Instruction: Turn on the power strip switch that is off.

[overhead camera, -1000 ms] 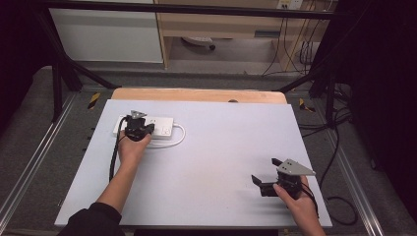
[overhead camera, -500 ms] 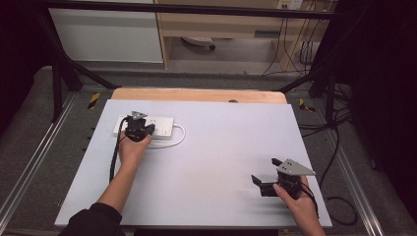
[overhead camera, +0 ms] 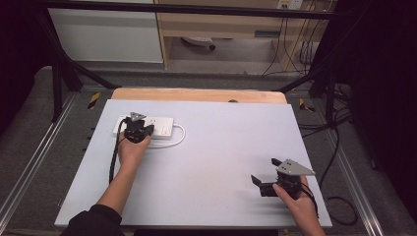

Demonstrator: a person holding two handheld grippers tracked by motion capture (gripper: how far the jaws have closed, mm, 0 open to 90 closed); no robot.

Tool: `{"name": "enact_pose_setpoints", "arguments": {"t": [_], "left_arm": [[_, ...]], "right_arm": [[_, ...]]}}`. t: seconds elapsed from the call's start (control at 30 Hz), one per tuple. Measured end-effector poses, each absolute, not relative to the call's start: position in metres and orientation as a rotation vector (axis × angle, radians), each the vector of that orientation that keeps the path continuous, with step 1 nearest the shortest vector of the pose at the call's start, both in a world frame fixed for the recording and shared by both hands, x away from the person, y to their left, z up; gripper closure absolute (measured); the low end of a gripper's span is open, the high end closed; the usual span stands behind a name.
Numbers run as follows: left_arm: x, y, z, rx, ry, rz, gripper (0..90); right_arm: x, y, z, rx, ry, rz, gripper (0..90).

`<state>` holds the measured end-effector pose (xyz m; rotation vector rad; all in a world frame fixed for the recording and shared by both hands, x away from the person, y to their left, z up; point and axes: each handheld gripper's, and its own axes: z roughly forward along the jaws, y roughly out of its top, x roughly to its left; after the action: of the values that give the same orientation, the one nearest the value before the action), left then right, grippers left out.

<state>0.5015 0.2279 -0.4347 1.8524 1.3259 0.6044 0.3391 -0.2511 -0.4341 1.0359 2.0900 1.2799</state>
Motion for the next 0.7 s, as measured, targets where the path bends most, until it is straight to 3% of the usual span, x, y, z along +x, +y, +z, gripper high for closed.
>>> {"name": "enact_pose_setpoints", "arguments": {"t": [0.7], "left_arm": [[0.5006,0.2259,-0.4355,1.856,1.320,0.624,90.0]], "right_arm": [[0.3389,-0.2510,-0.4340,1.035,2.092,1.280,2.8]]}}
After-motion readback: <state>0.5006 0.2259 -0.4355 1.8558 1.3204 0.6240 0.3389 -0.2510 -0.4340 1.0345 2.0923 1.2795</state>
